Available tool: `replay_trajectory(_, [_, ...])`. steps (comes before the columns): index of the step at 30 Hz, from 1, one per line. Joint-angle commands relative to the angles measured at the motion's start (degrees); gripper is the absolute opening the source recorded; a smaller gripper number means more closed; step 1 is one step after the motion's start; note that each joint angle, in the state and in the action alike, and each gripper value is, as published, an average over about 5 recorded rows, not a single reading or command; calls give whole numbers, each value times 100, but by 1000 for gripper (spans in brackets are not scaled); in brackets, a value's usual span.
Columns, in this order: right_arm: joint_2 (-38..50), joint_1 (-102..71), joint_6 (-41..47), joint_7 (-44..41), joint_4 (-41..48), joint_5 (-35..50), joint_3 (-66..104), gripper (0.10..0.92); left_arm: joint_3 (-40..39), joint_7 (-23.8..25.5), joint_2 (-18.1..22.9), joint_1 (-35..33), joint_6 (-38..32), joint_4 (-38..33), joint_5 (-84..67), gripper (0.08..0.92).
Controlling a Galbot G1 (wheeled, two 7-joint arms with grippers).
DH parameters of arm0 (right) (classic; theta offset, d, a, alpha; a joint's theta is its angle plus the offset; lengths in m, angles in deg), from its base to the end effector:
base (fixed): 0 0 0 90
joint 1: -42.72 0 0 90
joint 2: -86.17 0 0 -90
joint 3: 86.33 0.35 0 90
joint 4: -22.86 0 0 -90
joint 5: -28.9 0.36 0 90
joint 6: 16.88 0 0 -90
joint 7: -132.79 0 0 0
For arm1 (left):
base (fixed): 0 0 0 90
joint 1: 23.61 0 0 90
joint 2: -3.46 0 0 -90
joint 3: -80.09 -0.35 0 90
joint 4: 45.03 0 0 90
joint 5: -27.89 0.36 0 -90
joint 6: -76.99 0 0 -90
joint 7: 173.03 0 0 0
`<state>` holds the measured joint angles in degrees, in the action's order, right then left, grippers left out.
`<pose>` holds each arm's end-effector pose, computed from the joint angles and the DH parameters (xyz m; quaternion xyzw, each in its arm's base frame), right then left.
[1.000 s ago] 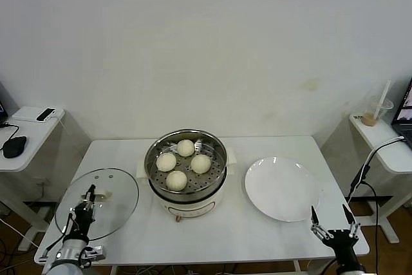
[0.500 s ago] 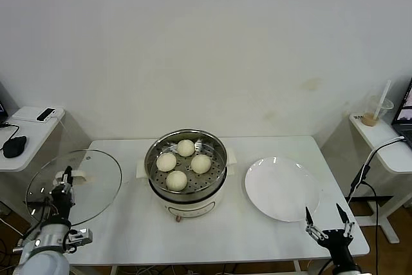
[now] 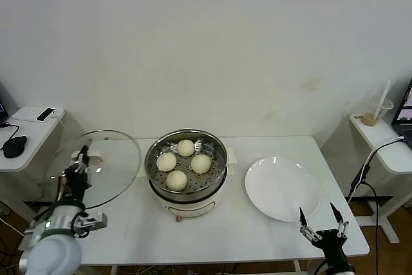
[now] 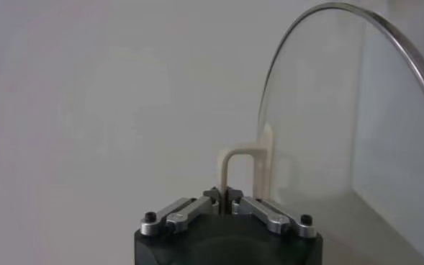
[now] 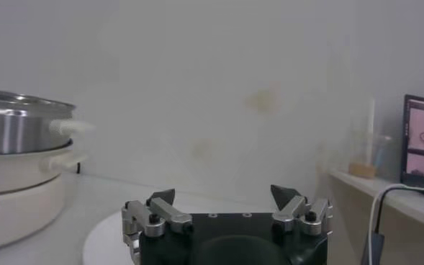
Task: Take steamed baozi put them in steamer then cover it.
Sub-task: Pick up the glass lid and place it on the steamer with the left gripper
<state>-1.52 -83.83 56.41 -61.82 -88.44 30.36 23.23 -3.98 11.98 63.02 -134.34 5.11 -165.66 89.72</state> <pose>0.1261 -0.1210 -0.3606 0.0001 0.9941 -0.1080 0.0042 0.2431 0.1120 -0.2282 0.0726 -0.7040 -0.7061 0.0228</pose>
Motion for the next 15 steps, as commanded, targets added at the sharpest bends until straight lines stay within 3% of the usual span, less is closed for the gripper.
replay_trajectory(1, [-175, 49, -30, 41, -38, -599, -25, 823, -1782, 477, -336, 1017, 768, -330, -516, 131])
replay_trajectory(8, [-267, 157, -7, 71, 66, -894, -364, 823, -2458, 666, 182, 1699, 975, 265, -9, 131])
replay_trajectory(15, [-275, 280, 9, 97, 302, -1188, -672, 823, -2464, 704, 620, 1913, 927, 823, 621, 131])
